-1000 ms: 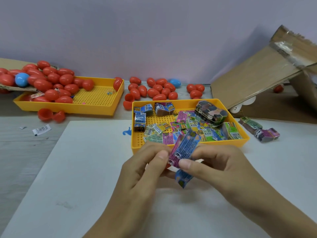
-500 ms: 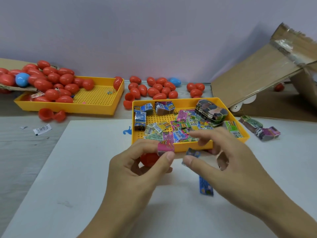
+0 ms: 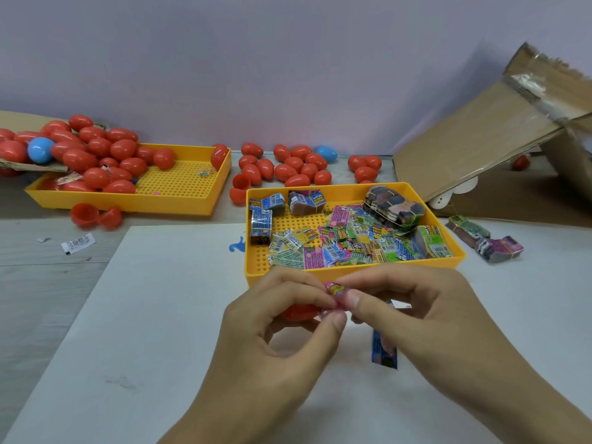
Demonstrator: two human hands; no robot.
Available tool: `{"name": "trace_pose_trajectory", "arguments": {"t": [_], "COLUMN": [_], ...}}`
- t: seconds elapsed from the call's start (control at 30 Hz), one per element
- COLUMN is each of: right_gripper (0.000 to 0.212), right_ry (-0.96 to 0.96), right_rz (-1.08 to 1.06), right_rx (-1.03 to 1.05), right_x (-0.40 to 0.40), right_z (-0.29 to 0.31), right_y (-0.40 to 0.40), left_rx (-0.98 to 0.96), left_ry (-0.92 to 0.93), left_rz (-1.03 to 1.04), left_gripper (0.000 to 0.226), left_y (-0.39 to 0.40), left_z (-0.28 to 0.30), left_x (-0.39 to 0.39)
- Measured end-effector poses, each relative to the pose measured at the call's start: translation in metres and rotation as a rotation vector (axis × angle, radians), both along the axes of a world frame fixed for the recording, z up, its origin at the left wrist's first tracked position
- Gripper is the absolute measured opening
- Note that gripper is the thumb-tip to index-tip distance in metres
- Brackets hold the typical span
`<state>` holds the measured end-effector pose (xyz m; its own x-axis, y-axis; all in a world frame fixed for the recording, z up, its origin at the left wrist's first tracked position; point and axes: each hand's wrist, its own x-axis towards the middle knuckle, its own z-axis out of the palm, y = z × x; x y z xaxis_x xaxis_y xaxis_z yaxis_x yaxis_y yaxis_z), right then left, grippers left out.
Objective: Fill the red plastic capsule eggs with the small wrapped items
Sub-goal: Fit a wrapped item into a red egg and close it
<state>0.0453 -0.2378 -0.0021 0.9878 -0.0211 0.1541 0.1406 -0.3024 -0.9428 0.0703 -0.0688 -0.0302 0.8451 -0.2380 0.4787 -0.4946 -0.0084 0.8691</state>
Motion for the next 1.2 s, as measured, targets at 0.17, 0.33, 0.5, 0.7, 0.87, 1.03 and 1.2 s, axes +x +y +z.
{"name": "trace_pose_trajectory", "arguments": {"t": [0.17,0.33,0.5,0.7,0.87,1.03,1.2], "right_gripper": [0.014,0.013,0.009,0.020,0.022,0.012,0.010], "right_ry": [-0.164,-0.263,-0.250,-0.214,-0.246,-0.299,-0.321], "right_rz": [-0.110,-0.141,-0.200,-0.198,-0.253,-0.294,-0.130], "right_rx": [-0.152,-0.163,-0.054,0.030,-0.004,-0.003,-0.016], "right_x": [-0.004,-0.006,-0.005,-0.004,-0.005,-0.006,-0.008], "right_z": [-0.006,-0.006,-0.006,-0.008,-0.008,-0.007,-0.005], "right_y": [0.010,0.014,0.014,0.013,0.014,0.016,0.016], "left_rx": [0.027,-0.040,-0.083,-0.144,-0.211,-0.203,-0.286], "left_ry": [0.003,0.173,0.286,0.282,0.346,0.541,0.611], "left_rz": [0.060,0.079,0.024,-0.022,-0.065,-0.294,-0.348], "left_gripper": [0.012,0.015,0.022,0.017,0.018,0.015,0.011], "left_y": [-0.001,0.001,0.003,0.001,0.001,0.000,0.002], "left_z": [-0.001,0.000,0.003,0.004,0.006,0.007,0.005], "left_x": [-0.001,-0.004,-0.002,0.000,0.000,-0.002,0.002]}}
